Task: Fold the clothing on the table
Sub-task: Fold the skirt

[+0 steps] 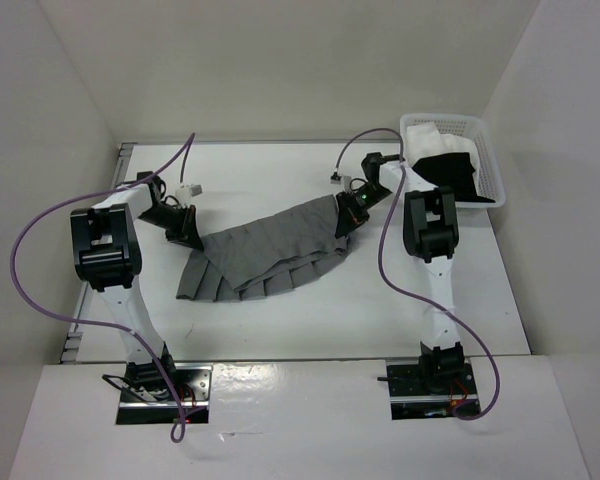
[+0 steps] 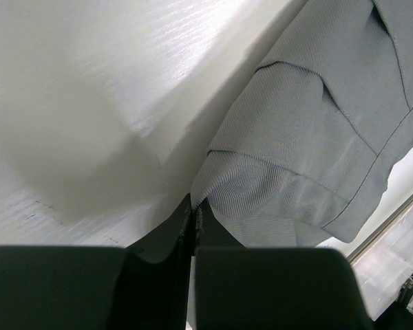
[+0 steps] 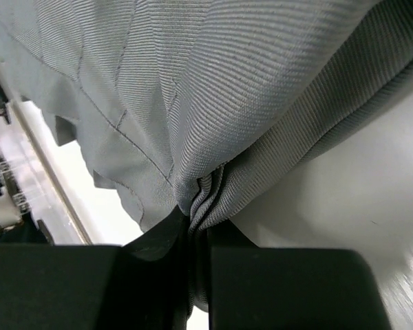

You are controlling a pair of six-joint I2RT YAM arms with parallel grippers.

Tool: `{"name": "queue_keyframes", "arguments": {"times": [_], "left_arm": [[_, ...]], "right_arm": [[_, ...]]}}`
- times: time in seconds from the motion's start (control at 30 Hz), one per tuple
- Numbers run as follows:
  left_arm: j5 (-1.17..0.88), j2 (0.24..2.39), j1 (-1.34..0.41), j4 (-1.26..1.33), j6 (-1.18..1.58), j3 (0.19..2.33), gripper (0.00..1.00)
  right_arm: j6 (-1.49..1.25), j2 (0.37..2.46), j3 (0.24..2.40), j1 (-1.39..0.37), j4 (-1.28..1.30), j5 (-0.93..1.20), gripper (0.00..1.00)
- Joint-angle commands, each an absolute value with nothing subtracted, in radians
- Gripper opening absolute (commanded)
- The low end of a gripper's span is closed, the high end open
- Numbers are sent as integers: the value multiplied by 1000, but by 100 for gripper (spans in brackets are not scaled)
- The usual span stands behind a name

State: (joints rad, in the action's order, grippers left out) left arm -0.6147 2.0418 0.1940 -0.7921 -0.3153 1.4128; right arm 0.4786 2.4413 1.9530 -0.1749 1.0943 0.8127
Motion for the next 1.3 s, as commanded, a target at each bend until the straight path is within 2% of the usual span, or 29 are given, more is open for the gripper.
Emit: {"name": "queue_keyframes", "arguments": {"times": [0.0,0.27,0.47,0.6,0.7,0.87,1.27], "left_arm": [[-644,2000,201,-799,-331,1425,3],[-643,2045,97,-772,-310,1466,3],[-678,2106,51,-752,-278,1488,3],[-687,2129,5,-733,-256,1508,3],[-696,2140,-20,-733,-244,1508,3],[-706,2140,-38,-724,-235,1508,3],[-687,2131,-58,-715,-215,1489,3]], "right_arm": [[471,2433,2014,-190,1071,658,0],[403,2433,2236,-209,1089,324,0],[357,2433,2338,-304,1100,131,0],[337,2444,2385,-382,1078,-93,0],[327,2487,2472,-420,1123,-162,0],[327,2450,2473,-478,1098,-222,0],[337,2244,2319,-616,1057,-321,0]]}}
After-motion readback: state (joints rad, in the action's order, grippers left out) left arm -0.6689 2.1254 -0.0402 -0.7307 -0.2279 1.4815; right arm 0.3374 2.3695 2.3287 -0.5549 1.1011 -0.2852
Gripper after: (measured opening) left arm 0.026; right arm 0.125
